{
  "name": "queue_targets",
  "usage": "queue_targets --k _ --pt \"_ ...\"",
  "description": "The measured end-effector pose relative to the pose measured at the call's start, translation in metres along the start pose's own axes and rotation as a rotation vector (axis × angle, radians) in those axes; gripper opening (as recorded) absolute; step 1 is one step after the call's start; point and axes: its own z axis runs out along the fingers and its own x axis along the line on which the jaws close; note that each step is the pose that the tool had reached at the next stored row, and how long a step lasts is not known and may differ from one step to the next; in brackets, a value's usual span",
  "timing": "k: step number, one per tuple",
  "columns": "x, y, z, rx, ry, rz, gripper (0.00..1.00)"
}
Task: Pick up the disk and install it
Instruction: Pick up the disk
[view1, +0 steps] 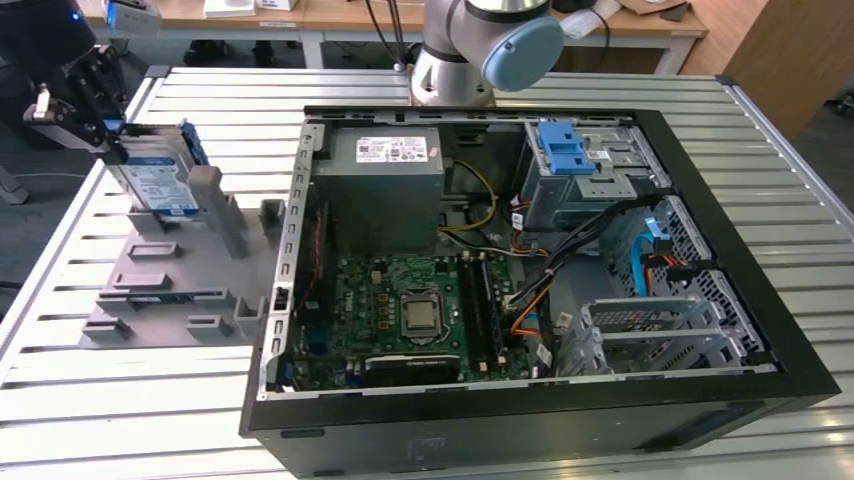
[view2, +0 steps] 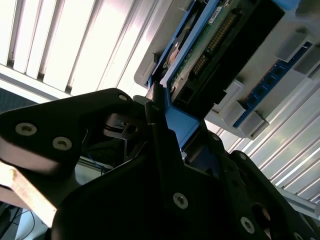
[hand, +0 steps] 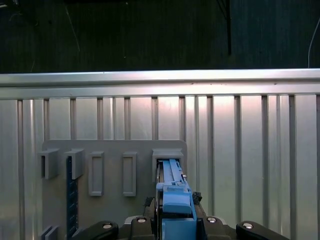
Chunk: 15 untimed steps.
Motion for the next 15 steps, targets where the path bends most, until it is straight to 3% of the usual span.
queue_targets --k 15 --pt "0.0001 -0.0002 -0.0119 0.0001 0.0000 0.000 0.36"
